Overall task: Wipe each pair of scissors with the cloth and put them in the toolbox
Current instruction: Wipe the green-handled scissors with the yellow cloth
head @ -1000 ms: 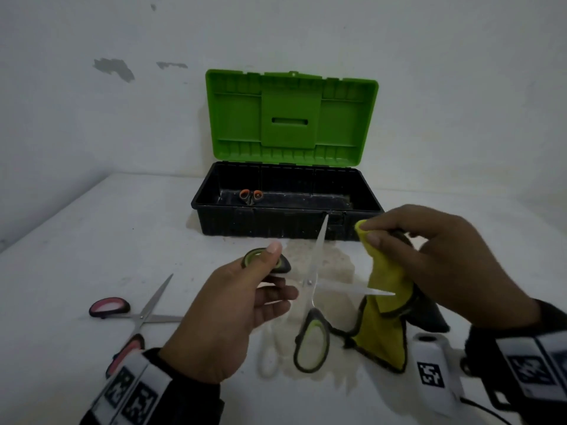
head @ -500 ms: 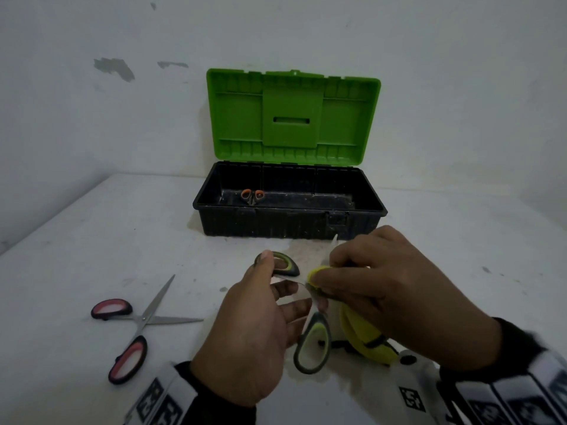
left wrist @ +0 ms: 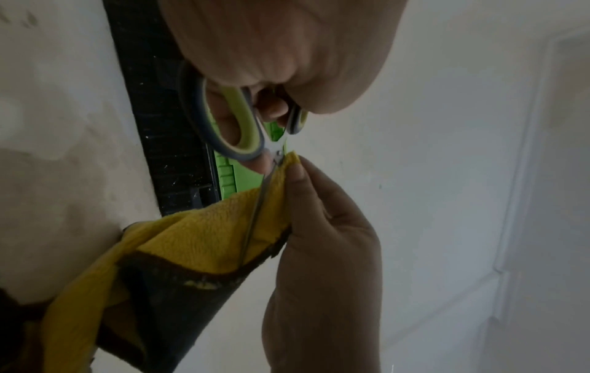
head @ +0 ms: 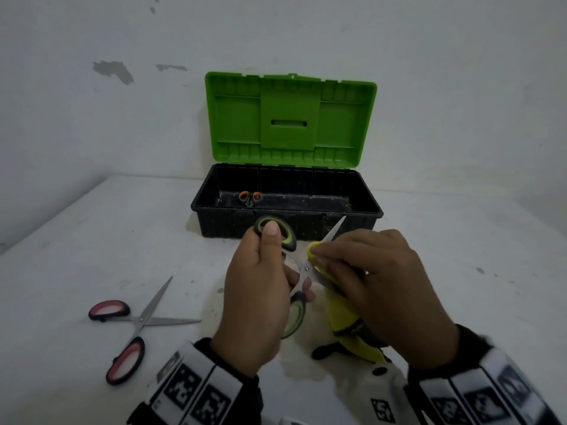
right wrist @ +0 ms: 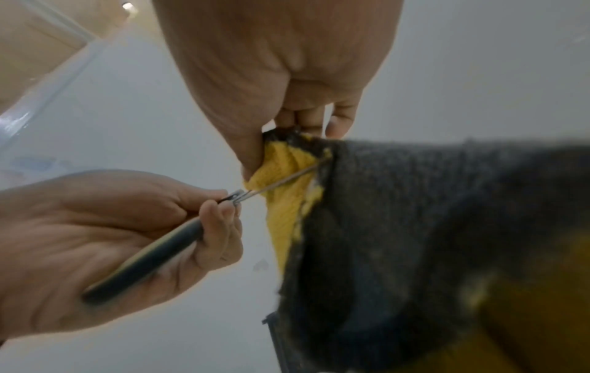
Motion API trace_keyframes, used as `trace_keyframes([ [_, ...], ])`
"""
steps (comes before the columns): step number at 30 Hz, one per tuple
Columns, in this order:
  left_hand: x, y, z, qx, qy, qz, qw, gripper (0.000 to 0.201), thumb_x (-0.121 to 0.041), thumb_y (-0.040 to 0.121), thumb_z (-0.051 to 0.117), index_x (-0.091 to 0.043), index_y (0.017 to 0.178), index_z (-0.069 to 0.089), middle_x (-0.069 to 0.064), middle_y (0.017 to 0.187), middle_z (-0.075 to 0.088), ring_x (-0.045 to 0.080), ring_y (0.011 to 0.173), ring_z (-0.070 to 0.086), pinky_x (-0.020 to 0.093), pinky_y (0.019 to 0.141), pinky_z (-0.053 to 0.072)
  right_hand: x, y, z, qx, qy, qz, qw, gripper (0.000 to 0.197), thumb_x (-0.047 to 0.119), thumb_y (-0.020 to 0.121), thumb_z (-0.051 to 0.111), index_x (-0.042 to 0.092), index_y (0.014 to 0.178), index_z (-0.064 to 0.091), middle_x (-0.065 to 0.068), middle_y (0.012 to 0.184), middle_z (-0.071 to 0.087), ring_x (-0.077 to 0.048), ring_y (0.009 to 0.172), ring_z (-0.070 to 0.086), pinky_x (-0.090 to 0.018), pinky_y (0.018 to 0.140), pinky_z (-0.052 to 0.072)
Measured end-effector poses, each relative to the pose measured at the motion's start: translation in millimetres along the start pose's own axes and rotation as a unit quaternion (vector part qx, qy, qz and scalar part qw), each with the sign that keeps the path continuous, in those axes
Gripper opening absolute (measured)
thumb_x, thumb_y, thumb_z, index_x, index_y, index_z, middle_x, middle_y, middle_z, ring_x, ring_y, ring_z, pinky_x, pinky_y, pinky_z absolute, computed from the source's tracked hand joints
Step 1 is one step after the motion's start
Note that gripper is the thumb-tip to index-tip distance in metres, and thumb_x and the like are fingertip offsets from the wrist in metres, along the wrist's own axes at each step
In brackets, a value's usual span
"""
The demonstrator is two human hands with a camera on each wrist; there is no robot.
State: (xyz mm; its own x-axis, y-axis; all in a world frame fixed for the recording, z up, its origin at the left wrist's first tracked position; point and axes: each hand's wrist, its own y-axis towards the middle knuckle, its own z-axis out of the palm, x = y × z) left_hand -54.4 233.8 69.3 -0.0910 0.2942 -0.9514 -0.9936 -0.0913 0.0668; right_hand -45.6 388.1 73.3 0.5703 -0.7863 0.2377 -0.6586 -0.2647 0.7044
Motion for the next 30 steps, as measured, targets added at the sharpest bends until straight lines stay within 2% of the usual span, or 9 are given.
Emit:
trace_keyframes([
  [2,-0.9,2.8,0.0,0.003,0.006,0.002,1.0,0.032,-0.042,0.099,0.039,-0.019,0.087,0.058,-0.002,0.054,0.041,0.017,0.054,0.047,0.039,0.053,0.058,0.6,2.9,2.0,-0.041,0.027,0.031,0.998,0.018,0.028,0.087,0.064,0.021,0.097,0.078,0.009,0.088,0.074,0.003,0.082,0.057,-0.008,0.08,0.04],
  [6,-4.1,6.4,-2.3,0.014,0.007,0.003,1.0,0.033,-0.042,0.1,0.039,-0.018,0.088,0.059,0.002,0.063,0.039,0.018,0.058,0.048,0.039,0.053,0.058,3.0,5.6,-0.1,-0.059,0.061,0.034,0.996,0.017,0.026,0.087,0.065,0.019,0.096,0.078,0.007,0.089,0.074,0.009,0.086,0.057,-0.006,0.079,0.041],
  [8,-5.6,10.0,-4.6,0.03,0.018,0.001,0.999,0.035,-0.042,0.1,0.038,-0.015,0.09,0.057,0.005,0.067,0.038,0.02,0.06,0.05,0.038,0.053,0.058,5.6,3.4,0.5,-0.011,0.047,-0.015,0.999,0.021,0.029,0.089,0.06,0.021,0.098,0.077,0.008,0.09,0.071,0.01,0.089,0.053,-0.012,0.08,0.041],
  [10,-6.2,11.2,-6.9,0.037,0.041,0.003,0.998,0.035,-0.043,0.099,0.038,-0.016,0.09,0.057,0.005,0.068,0.038,0.017,0.06,0.052,0.036,0.053,0.057,5.2,-0.9,2.9,0.027,0.009,-0.058,0.998,0.021,0.031,0.092,0.059,0.024,0.101,0.076,0.006,0.09,0.069,-0.006,0.085,0.058,-0.032,0.075,0.045],
  [12,-6.6,11.5,-7.1,0.041,0.038,-0.005,0.998,0.034,-0.043,0.099,0.04,-0.016,0.089,0.057,0.004,0.07,0.038,0.014,0.058,0.05,0.035,0.052,0.056,-0.5,-1.5,3.3,0.013,-0.02,-0.056,0.998,0.022,0.032,0.092,0.058,0.025,0.102,0.076,0.006,0.09,0.069,-0.012,0.081,0.059,-0.039,0.071,0.044],
  [15,-6.9,13.3,-6.2,0.047,0.026,-0.01,0.999,0.034,-0.041,0.1,0.041,-0.014,0.086,0.055,0.001,0.065,0.035,0.016,0.056,0.043,0.035,0.052,0.055,-2.7,1.3,4.1,-0.037,-0.014,-0.022,0.999,0.022,0.031,0.09,0.058,0.023,0.101,0.076,0.006,0.089,0.071,-0.007,0.081,0.054,-0.039,0.069,0.044],
  [19,-11.5,18.1,-5.5,0.055,0.018,0.001,0.998,0.033,-0.039,0.1,0.041,-0.016,0.079,0.051,-0.001,0.058,0.03,0.026,0.06,0.031,0.037,0.053,0.053,6.8,2.2,6.8,-0.021,-0.01,-0.044,0.999,0.02,0.029,0.091,0.061,0.021,0.1,0.077,0.005,0.089,0.07,-0.008,0.08,0.054,-0.033,0.069,0.041],
  [24,-17.2,24.2,-2.5,0.076,0.005,0.012,0.997,0.038,-0.038,0.102,0.04,-0.024,0.069,0.053,0.007,0.064,0.019,0.02,0.052,0.023,0.034,0.048,0.051,-8.3,16.5,-2.9,-0.117,0.052,0.028,0.991,0.012,0.015,0.085,0.074,0.018,0.095,0.078,0.004,0.086,0.073,-0.002,0.081,0.061,-0.028,0.072,0.049],
  [30,-24.8,28.8,-1.4,0.082,-0.012,0.014,0.996,0.046,-0.036,0.102,0.04,-0.032,0.058,0.055,0.005,0.062,0.016,0.016,0.047,0.023,0.031,0.045,0.048,-2.4,17.0,1.2,-0.098,0.047,-0.008,0.994,0.012,0.019,0.087,0.071,0.018,0.097,0.078,0.004,0.087,0.073,-0.004,0.081,0.06,-0.035,0.068,0.047],
])
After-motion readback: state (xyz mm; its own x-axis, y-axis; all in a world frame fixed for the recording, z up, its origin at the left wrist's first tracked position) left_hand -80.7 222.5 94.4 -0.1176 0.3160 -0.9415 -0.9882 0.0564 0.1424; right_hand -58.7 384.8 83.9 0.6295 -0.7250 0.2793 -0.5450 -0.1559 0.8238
